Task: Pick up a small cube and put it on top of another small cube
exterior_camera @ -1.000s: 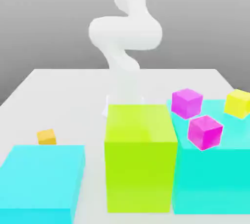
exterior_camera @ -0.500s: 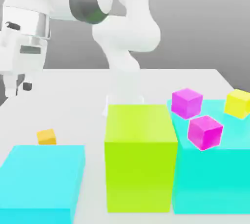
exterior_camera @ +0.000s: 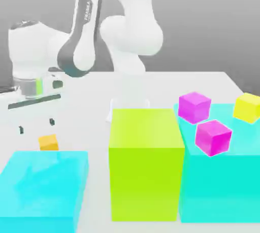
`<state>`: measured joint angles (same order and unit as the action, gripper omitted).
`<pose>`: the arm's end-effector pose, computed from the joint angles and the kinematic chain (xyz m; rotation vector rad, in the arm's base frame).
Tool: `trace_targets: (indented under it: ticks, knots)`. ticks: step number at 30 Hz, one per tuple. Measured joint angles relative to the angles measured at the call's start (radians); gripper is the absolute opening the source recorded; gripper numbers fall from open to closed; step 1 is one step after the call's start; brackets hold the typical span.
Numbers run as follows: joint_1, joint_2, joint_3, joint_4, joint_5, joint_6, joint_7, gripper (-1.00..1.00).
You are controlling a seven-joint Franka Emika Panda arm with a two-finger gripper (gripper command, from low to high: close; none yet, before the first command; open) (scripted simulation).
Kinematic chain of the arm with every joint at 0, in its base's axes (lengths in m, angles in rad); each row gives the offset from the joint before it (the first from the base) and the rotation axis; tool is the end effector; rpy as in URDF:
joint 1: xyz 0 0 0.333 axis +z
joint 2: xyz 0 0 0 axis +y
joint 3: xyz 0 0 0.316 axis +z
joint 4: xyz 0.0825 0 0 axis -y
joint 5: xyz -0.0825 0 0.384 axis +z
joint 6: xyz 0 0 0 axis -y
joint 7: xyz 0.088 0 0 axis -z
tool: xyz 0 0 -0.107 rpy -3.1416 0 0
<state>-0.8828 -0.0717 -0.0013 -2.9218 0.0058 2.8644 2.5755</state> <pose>0.2144 -0.2620 0.2043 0.5041 3.0889 -0.0128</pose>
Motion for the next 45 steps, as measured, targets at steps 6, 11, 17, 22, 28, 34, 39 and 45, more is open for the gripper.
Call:
trace_targets:
  ticks: [6, 11, 17, 22, 28, 34, 39, 45]
  knots:
    - [-0.013, 0.202, -0.003, 0.021, 0.003, 0.168, 0.029, 0.0]
    - [-0.014, 0.296, 0.0, 0.036, 0.006, 0.247, 0.029, -1.0]
    - [-0.014, 0.271, 0.0, 0.032, 0.007, 0.227, 0.027, -1.0]
    - [-0.013, 0.101, -0.004, 0.003, -0.001, 0.086, 0.033, -1.0]
    - [0.092, 0.026, 0.05, 0.092, -0.05, -0.049, -0.084, -1.0]
    - [0.282, -0.094, 0.141, 0.201, 0.007, -0.26, -0.341, -1.0]
    - [0.478, -0.243, 0.215, 0.264, 0.077, -0.47, -0.55, -1.0]
    - [0.725, -0.419, 0.3, 0.334, 0.149, -0.72, -0.783, -1.0]
